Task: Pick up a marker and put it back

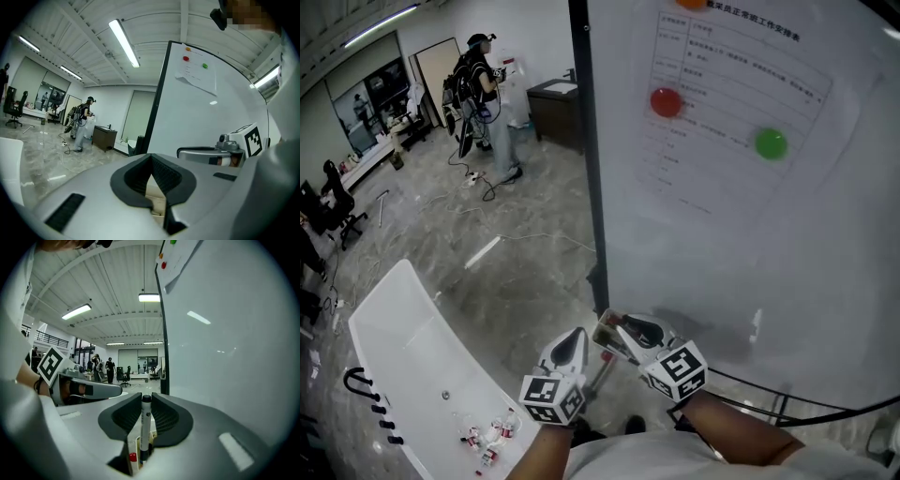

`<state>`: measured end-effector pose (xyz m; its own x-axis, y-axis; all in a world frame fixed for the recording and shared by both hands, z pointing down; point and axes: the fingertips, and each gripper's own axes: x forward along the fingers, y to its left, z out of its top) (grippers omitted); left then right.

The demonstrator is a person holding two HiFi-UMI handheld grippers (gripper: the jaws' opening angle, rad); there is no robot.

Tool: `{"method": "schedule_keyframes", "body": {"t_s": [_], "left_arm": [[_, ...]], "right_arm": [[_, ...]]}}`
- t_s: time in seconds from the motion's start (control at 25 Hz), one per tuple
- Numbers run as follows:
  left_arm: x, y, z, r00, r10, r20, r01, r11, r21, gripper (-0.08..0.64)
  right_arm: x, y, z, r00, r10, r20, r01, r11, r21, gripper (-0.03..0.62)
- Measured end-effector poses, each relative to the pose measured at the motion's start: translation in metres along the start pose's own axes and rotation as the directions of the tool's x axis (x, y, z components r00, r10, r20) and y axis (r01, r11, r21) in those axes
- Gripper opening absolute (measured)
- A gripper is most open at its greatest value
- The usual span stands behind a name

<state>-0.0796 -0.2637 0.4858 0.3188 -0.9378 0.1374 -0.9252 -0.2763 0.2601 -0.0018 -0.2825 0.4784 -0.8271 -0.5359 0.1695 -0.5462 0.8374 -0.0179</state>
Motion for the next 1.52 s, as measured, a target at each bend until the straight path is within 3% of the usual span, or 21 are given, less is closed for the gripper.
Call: {"method": "schedule_keyframes", "body": {"t_s": [0.92, 1.24, 1.52], "left_arm": [[-0.004, -0.01, 0.011, 0.999, 0.019, 0.039, -0.02, 1.0, 0.007, 0.003], [-0.006, -0.004, 0.011, 0.999, 0.023, 0.042, -0.023, 1.0, 0.004, 0.005], [-0.008, 0.01, 0.005, 0.998, 0.047, 0.04, -0.046, 0.999, -0.026, 0.003]], "right_arm": [[-0.008, 0.009, 0.017, 1.0, 0.012, 0.028, -0.011, 1.0, -0.017, 0.066], [0.003, 0.012, 0.004, 0.999, 0.023, -0.037, -0.026, 0.997, -0.068, 0.066], [0.025, 0.02, -0.032, 0.985, 0.05, -0.162, -0.081, 0.979, -0.186, 0.066]]}}
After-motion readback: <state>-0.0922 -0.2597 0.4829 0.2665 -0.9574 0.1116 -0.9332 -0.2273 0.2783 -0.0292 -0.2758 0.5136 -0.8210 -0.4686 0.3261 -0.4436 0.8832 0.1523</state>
